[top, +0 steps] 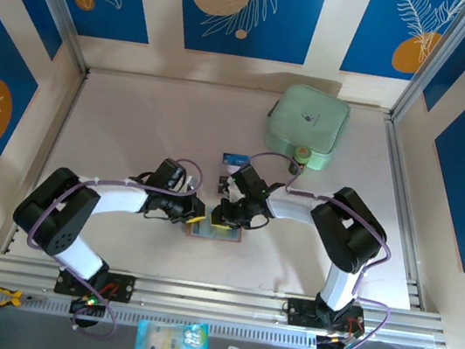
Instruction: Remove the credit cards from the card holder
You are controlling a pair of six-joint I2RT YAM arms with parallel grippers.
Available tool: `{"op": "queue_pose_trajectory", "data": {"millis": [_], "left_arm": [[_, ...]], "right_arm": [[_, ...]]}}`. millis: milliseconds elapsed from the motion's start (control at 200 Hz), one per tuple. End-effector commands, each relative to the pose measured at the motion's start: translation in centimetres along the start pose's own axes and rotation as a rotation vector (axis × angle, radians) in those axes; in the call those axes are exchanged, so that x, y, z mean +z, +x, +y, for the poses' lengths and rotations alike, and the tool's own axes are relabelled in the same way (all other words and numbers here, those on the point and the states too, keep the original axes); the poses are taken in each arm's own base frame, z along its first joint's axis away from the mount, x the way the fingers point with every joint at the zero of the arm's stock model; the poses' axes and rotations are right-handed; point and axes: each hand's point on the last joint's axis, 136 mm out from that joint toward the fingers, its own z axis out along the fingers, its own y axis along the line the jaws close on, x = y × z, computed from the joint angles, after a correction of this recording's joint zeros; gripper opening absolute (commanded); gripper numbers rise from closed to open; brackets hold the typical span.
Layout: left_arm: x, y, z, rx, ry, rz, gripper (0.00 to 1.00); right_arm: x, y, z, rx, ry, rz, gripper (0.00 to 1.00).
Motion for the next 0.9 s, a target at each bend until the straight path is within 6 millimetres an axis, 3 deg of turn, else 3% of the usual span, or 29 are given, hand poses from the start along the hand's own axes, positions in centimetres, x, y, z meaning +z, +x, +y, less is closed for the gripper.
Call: {"op": "queue_pose_trajectory", "data": {"millis": [0, 165, 310, 570, 895], "left_arm": [[-0.2, -0.1, -1.6, 0.017, 0.039, 0.005, 0.18], [-0.4, -0.1, -2.2, 0.027, 0.042, 0.006, 0.18], [-0.5, 0.0, -2.8, 0.035, 0.052, 0.012, 0.2], [-0.1, 0.1, -4.3, 0.061, 0.062, 0.023, 0.23], [2.0, 0.9, -5.9, 0.091, 0.066, 0.072, 0.22]], "right_arm": [[-1.6, 0.0, 1.6, -0.022, -0.002, -0.014, 0.22], [-3.2, -0.6, 2.8, -0.05, -0.006, -0.058, 0.23], [-4.4, -0.6, 2.7, -0.056, 0.017, -0.083, 0.24], [-6.6, -0.4, 1.0, -0.038, 0.073, -0.131, 0.25], [-9.5, -0.2, -1.3, 0.015, 0.075, -0.199, 0.25]]}}
